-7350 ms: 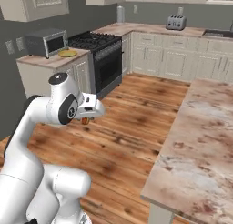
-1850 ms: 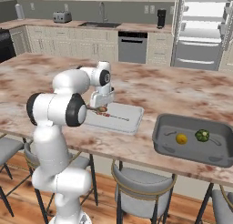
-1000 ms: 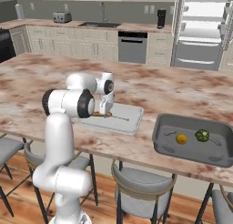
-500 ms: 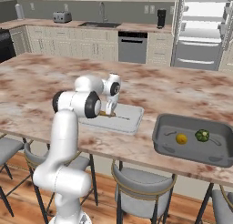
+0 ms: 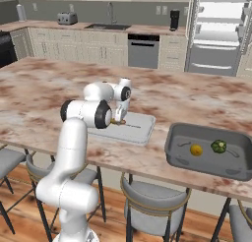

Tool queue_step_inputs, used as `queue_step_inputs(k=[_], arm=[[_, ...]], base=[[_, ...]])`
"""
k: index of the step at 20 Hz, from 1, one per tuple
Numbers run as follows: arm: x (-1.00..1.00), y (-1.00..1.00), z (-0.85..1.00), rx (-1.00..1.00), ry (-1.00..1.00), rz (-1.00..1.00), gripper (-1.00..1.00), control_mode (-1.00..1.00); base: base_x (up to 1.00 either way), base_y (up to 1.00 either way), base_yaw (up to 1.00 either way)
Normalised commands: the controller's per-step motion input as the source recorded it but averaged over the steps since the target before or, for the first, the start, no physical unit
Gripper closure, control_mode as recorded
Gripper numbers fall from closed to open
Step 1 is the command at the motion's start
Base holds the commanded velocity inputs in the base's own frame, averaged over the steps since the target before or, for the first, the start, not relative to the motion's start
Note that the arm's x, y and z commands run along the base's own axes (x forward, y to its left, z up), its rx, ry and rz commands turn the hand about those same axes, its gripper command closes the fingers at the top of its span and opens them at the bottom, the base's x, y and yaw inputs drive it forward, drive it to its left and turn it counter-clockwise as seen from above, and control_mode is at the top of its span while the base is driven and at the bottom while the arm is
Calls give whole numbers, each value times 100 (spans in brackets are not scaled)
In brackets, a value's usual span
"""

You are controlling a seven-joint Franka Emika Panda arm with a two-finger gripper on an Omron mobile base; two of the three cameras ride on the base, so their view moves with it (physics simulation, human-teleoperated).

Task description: Place the cold items (lemon and broccoli) from the fridge in one tupperware on the dining counter. Place the warm items (kebab skewer and hot dog) in the stove area in another tupperware.

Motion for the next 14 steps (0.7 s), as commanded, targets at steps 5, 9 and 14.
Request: queue_step_inputs(k=[5,9,14], arm=[[-16,-3,-5,1,0,0,-100,-100],[-22,-5,5,0,0,-1,-100,-100],[-41,-2,35,0,0,-7,-100,-100]], base=[[0,0,0],[0,0,0],[0,0,0]])
